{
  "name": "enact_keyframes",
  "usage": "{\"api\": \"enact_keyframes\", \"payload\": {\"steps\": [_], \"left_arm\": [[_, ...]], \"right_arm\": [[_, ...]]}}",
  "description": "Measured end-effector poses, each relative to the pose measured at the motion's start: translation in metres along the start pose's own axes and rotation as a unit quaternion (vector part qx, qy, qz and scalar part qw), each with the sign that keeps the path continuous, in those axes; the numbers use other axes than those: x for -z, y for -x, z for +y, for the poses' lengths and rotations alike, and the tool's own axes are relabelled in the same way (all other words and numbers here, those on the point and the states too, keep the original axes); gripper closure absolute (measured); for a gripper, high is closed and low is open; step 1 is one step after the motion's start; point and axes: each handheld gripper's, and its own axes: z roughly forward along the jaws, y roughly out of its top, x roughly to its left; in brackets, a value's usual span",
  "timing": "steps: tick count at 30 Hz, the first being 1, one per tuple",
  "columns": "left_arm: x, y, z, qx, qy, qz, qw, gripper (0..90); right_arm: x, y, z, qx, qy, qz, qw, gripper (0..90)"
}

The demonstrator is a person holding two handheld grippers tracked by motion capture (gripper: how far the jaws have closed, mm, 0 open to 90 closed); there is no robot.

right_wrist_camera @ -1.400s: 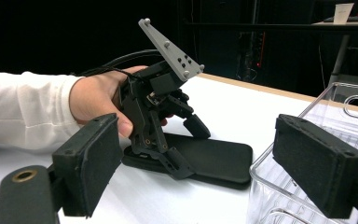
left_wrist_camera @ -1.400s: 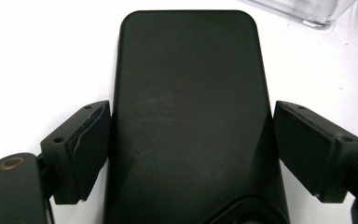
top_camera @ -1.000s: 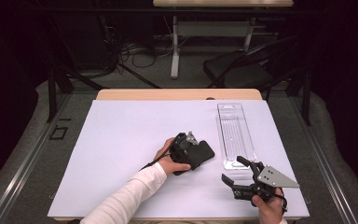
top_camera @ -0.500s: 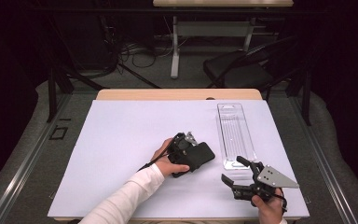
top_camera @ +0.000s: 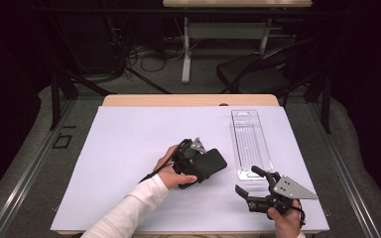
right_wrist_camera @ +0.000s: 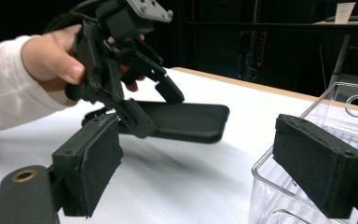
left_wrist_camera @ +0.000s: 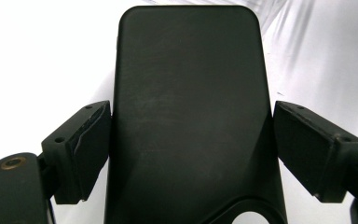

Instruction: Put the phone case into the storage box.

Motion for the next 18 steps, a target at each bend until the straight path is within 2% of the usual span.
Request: {"api": "enact_keyframes", "payload": {"steps": [6, 12, 18], "left_arm": [[0.017, 0.004, 0.0, -0.004, 0.0, 0.003, 1.0, 14.5], [0.034, 0.003, -0.004, 0.013, 0.006, -0.002, 0.9999, 14.6], [0.051, 0.001, -0.009, 0.014, 0.01, 0.006, 0.9998, 14.5]], "right_arm": [[0.0, 0.0, 0.0, 0.0, -0.001, 0.001, 1.0, 14.3], [-0.001, 0.0, -0.001, -0.001, -0.004, 0.001, 1.0, 14.3], [-0.001, 0.0, -0.001, 0.0, -0.002, 0.002, 1.0, 14.3]]}}
